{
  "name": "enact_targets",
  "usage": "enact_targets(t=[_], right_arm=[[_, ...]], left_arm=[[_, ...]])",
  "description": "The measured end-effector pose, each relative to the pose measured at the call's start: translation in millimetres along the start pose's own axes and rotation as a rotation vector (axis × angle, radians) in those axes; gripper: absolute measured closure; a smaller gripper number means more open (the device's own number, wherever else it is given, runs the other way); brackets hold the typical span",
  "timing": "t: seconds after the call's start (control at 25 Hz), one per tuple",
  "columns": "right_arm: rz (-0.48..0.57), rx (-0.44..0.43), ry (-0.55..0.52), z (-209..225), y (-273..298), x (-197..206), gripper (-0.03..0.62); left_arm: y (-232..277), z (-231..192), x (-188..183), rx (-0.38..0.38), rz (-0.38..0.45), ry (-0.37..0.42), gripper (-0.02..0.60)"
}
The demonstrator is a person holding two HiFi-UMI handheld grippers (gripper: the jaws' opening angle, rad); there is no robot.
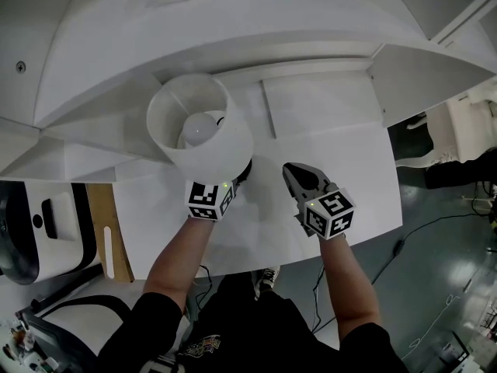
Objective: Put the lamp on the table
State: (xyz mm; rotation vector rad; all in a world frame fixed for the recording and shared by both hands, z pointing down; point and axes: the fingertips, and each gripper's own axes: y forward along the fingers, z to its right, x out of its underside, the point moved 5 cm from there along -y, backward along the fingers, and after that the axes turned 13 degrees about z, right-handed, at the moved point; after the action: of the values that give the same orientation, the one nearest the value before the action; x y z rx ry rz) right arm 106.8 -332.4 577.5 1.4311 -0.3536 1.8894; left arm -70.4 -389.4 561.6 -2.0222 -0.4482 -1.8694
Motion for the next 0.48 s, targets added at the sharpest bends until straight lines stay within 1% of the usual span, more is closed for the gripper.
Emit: enact_targets(t=[0.2,0.48], right_arm=[[-0.013,0.008,0.002,2.4,-1.3,3.5,0.568],[-0.019,0.015,0.008,2.7,-1.3,7.9,0.569]], left_arm=[[3.7,-2.2,3.3,-0.009,0.013,-0.010,0.463],[6.6,4.5,6.6,0.016,0.042,0.022,0.463]])
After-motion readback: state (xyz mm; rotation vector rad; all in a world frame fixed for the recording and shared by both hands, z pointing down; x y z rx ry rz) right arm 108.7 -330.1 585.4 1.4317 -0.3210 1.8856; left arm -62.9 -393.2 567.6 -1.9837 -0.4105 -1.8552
